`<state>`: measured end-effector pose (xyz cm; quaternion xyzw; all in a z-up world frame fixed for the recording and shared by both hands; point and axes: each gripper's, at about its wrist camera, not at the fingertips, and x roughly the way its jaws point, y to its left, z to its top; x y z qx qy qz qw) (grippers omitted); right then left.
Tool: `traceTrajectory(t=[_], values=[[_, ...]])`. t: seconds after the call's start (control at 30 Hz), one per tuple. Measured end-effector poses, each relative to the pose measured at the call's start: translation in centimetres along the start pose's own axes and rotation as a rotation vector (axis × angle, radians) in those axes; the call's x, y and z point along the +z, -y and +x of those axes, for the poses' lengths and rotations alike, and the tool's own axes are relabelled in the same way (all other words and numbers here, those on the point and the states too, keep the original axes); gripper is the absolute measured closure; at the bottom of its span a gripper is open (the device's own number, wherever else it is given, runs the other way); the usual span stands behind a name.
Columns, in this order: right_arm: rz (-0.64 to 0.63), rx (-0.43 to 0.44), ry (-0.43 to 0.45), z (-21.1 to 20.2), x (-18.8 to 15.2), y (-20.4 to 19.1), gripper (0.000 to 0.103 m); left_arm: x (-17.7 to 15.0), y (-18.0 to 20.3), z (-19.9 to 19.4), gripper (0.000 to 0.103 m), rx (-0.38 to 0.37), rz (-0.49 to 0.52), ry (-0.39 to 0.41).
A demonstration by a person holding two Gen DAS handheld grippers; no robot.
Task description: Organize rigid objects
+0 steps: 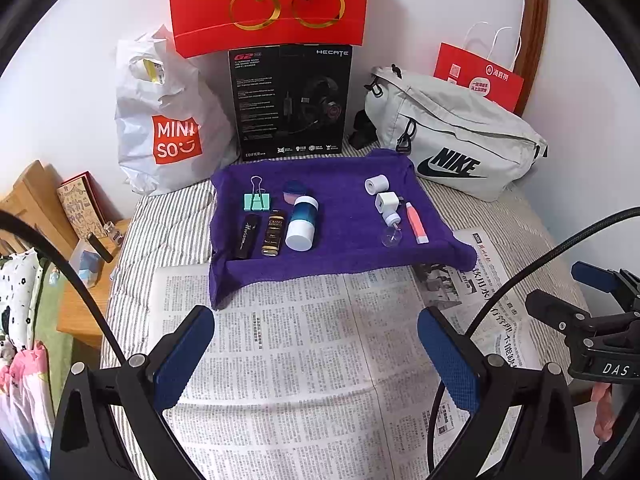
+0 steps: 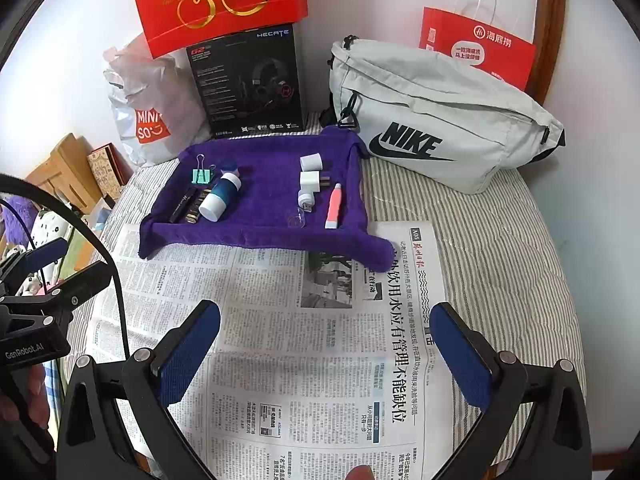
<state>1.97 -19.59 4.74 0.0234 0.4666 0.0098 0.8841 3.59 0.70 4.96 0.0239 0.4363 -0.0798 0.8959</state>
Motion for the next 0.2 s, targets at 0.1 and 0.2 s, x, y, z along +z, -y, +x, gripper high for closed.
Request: traceTrajectory(t=[0.1, 0.2], values=[[-0.001, -0.001, -0.007, 0.23, 0.01, 0.02, 0.0, 0.16, -0.13, 0.15, 0.0, 0.002, 0.0, 0.007], [-0.002, -0.002, -0.017, 0.75, 0.05, -0.03, 0.0, 0.33, -0.38, 0.39, 0.0, -0.022, -0.007, 0.014]])
